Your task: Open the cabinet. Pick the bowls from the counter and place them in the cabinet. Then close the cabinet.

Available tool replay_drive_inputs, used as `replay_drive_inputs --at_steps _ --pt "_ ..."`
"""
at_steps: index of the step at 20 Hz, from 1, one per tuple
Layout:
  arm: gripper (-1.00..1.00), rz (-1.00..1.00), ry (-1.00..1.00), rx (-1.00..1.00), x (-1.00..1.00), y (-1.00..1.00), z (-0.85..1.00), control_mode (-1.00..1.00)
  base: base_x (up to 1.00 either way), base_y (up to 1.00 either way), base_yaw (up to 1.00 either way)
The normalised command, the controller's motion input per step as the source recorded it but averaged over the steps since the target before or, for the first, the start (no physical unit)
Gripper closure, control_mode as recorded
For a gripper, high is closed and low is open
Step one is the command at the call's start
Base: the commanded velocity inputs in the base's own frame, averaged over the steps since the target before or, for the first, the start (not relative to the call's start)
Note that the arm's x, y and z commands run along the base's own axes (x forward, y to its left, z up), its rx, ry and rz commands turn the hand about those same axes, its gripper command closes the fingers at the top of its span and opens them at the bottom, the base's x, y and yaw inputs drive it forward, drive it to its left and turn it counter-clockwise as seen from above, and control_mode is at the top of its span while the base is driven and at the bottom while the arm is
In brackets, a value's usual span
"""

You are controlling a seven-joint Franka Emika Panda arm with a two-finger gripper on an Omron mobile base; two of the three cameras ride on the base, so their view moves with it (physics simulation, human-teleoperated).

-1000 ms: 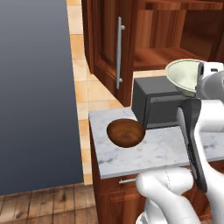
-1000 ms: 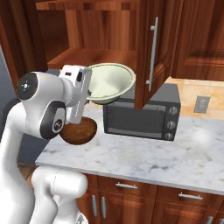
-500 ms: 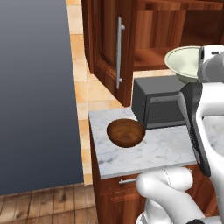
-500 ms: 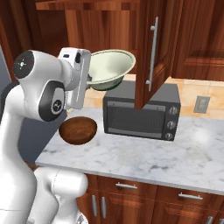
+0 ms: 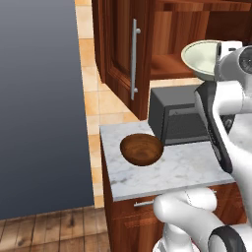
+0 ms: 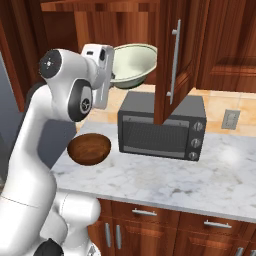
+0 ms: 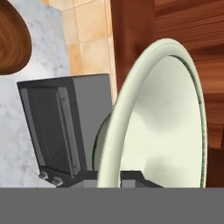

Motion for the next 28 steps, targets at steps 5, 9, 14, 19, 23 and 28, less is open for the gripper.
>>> replay_drive_inputs --at_steps 5,9,14,19,23,28 --pt "1.00 0.01 0.00 0.00 1.00 0.00 0.00 -1.00 0.00 0.00 0.00" --pt "1.00 0.00 0.04 0.04 1.00 -0.24 0.03 -1.00 0.00 0.00 0.00" --pt "1.00 0.00 0.15 0.11 1.00 -0.38 0.22 -1.00 0.00 0.00 0.00" --pt "1.00 0.00 0.13 0.08 1.00 -0.37 0.13 -1.00 0.00 0.00 0.00" --pt "1.00 0.03 0.05 0.02 0.90 -0.25 -0.08 -1.00 0.00 0.00 0.00" --pt "1.00 0.02 0.00 0.00 0.34 -0.09 -0.16 -1.00 0.00 0.00 0.00"
